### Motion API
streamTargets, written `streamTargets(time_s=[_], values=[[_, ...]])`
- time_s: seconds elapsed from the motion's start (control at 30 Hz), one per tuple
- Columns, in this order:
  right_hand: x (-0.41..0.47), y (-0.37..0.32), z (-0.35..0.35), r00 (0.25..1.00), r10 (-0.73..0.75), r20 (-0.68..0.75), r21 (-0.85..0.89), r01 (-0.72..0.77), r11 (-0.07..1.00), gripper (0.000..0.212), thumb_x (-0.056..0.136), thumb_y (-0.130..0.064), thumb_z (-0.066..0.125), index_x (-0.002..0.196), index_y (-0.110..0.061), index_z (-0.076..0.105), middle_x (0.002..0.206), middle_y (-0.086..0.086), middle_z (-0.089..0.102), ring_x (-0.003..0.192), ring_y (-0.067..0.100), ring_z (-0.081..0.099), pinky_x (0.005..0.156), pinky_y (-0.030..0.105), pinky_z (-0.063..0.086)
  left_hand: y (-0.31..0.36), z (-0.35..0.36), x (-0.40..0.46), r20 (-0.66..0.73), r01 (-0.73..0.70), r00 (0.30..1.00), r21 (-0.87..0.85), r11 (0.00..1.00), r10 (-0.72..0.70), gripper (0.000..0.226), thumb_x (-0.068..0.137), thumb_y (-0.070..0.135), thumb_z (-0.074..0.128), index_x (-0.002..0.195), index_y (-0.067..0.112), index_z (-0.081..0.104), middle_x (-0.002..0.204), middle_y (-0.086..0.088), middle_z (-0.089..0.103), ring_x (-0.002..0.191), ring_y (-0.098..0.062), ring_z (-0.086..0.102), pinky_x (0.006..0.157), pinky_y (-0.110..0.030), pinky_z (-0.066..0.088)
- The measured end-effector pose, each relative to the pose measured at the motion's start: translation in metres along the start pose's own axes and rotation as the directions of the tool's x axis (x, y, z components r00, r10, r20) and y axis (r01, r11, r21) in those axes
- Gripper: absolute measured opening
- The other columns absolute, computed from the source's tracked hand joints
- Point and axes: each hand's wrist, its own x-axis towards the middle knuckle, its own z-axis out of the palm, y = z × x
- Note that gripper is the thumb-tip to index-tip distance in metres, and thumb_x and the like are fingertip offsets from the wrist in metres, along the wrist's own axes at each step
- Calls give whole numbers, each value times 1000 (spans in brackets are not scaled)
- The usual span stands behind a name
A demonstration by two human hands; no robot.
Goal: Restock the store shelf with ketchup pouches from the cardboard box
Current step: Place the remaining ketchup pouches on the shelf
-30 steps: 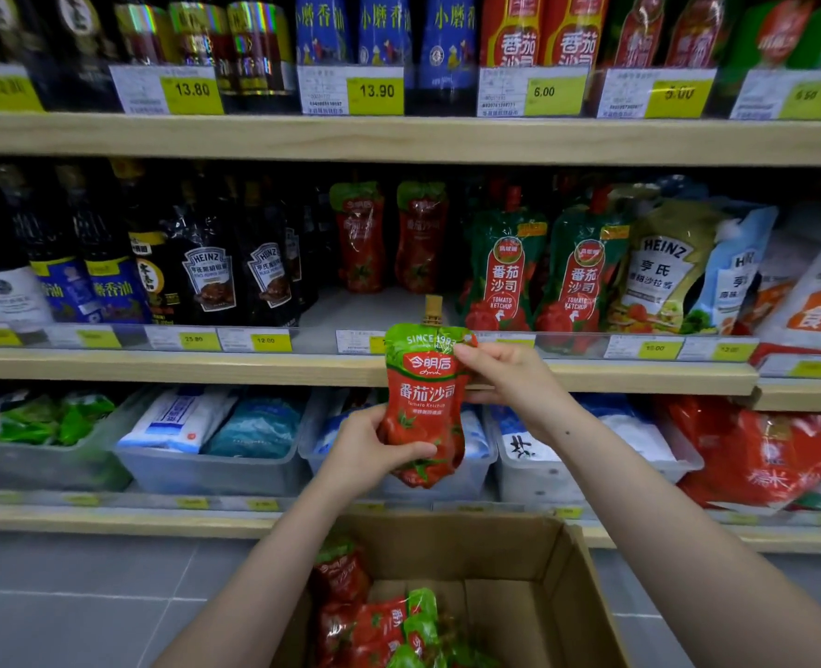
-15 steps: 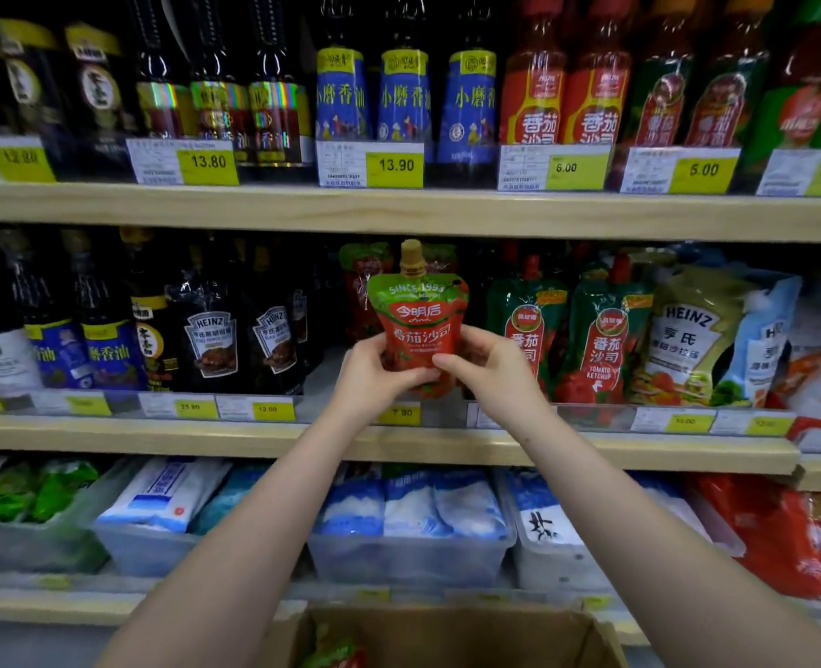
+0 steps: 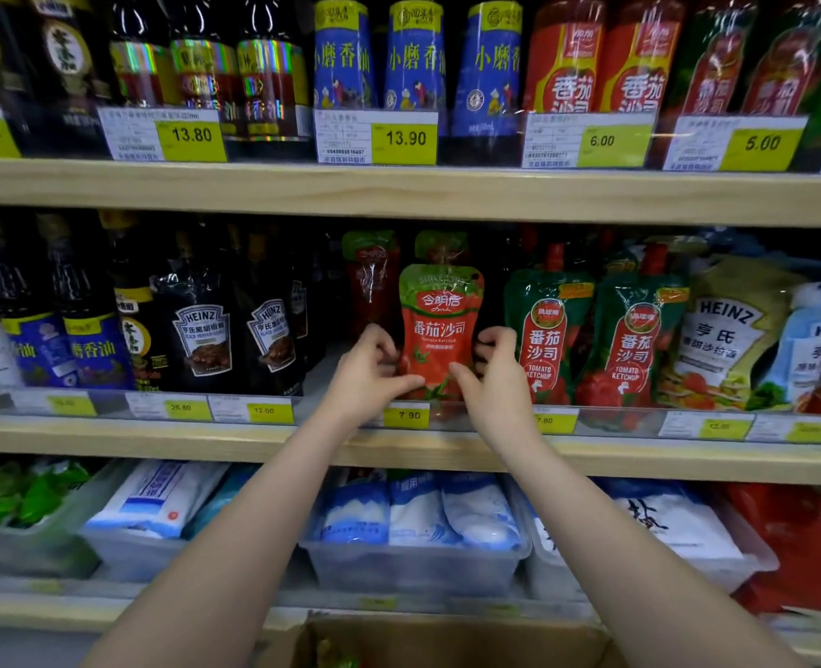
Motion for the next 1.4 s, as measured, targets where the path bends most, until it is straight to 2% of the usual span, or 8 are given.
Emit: streamTargets(time_s=[0.1, 0.23, 0.43, 0.73, 0.97, 1.1, 1.2, 1.4], values=[[-14, 0, -9, 986, -125, 109, -196, 145, 970, 23, 87, -14, 59, 101, -19, 43, 109, -6, 52, 100, 12, 55, 81, 24, 42, -6, -5, -11, 88, -149, 987, 186, 971, 134, 26, 73, 16, 76, 78, 21, 51, 85, 5, 64, 82, -14, 61, 73, -29, 49], [-16, 2, -9, 969, -103, 225, -414, 191, 890, 28, 87, -2, 48, 111, -10, 61, 148, 4, 34, 123, 25, 48, 100, 31, 38, -5, -7, -10, 189, -327, 944, 395, 858, 272, 3, 87, 14, 59, 90, 14, 60, 107, 4, 63, 99, -16, 52, 86, -32, 41], [5, 1, 7, 973, -35, 229, -457, 139, 878, 43, 84, 1, 43, 122, -12, 59, 152, 8, 25, 122, 34, 48, 102, 38, 42, -2, -14, 11, 370, -415, 906, 686, 597, 204, 29, 92, 24, 38, 120, 26, 48, 151, 7, 31, 127, -23, 32, 93, -39, 30], [36, 12, 32, 984, -4, 178, -473, 89, 876, 41, 83, 0, 43, 121, -7, 57, 152, 11, 21, 116, 37, 51, 99, 40, 45, -4, -15, 49, 454, -445, 885, 759, 475, 105, 45, 93, 30, 37, 138, 29, 34, 156, 4, 18, 141, -22, 15, 107, -41, 22], [34, 12, 36, 983, 34, 178, -477, 56, 877, 49, 84, -1, 43, 132, -11, 46, 154, 15, 14, 119, 38, 47, 99, 39, 44, -7, -15, 45, 415, -416, 901, 733, 538, 131, 56, 81, 39, 23, 130, 24, 45, 149, 0, 35, 135, -23, 29, 102, -39, 34], [-1, 3, 18, 959, -133, 249, -375, 222, 900, 44, 83, -3, 48, 126, -10, 51, 154, 12, 19, 135, 27, 34, 107, 21, 23, -7, -25, 1, 247, -391, 919, 671, 630, 307, 50, 80, 38, 31, 115, 15, 56, 130, -8, 56, 120, -26, 49, 94, -38, 44], [-49, 9, 3, 912, -218, 348, -336, 338, 879, 37, 85, -4, 49, 121, -10, 54, 151, 7, 27, 120, 25, 48, 99, 20, 30, -24, -35, -67, 164, -398, 909, 619, 677, 384, 37, 83, 31, 42, 109, 11, 59, 122, -7, 60, 114, -24, 52, 95, -35, 42], [-141, 61, 14, 827, -131, 547, -299, 338, 892, 37, 86, -14, 46, 123, -15, 53, 147, 5, 33, 132, 22, 39, 103, 25, 32, -92, -32, -209, 138, -242, 970, 553, 797, 199, 36, 83, 31, 48, 114, 15, 57, 121, -3, 59, 112, -16, 50, 97, -28, 37]])
